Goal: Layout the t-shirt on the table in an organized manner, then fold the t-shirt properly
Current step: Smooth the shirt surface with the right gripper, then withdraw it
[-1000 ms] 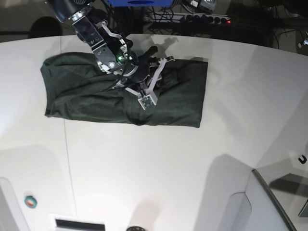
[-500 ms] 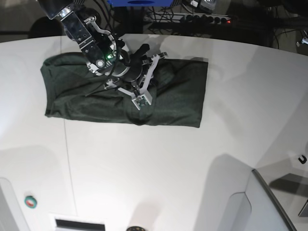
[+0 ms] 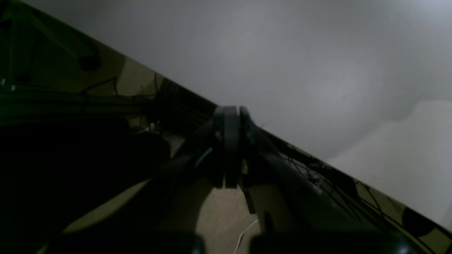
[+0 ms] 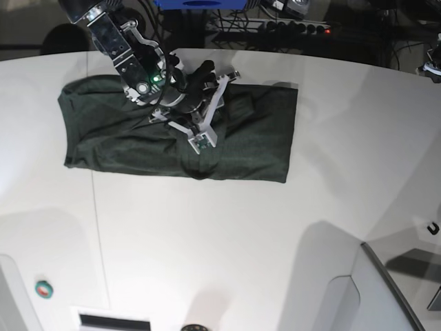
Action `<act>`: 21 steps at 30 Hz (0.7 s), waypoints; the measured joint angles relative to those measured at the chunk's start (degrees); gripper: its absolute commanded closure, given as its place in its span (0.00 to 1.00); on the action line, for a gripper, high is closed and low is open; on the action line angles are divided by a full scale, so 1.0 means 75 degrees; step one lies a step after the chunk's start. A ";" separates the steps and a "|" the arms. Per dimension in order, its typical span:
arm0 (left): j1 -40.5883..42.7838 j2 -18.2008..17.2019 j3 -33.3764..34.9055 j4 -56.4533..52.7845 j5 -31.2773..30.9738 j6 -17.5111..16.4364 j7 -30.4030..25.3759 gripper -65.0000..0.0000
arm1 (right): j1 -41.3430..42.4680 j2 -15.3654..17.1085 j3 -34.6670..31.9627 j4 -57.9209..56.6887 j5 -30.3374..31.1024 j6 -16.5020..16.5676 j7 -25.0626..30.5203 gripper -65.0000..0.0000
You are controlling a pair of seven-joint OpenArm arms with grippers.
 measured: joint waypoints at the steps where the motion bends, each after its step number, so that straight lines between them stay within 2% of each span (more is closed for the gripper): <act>1: 0.0000 -0.0003 -0.0003 0.0000 -0.0006 0.0000 -0.0003 1.00 | -0.0006 -0.0047 0.0017 0.0000 -0.0035 0.0000 0.0006 0.67; 14: 0.0003 -0.0009 -0.0015 0.0000 0.0006 0.0000 0.0000 1.00 | 0.0297 -0.0332 0.0003 -0.0286 0.0032 0.0000 0.0038 0.67; 21: -0.0262 0.0017 -0.0023 -0.0009 0.1405 -0.0041 0.0023 1.00 | 0.0367 -0.0542 -0.0029 -0.0615 0.0017 0.0003 0.0061 0.67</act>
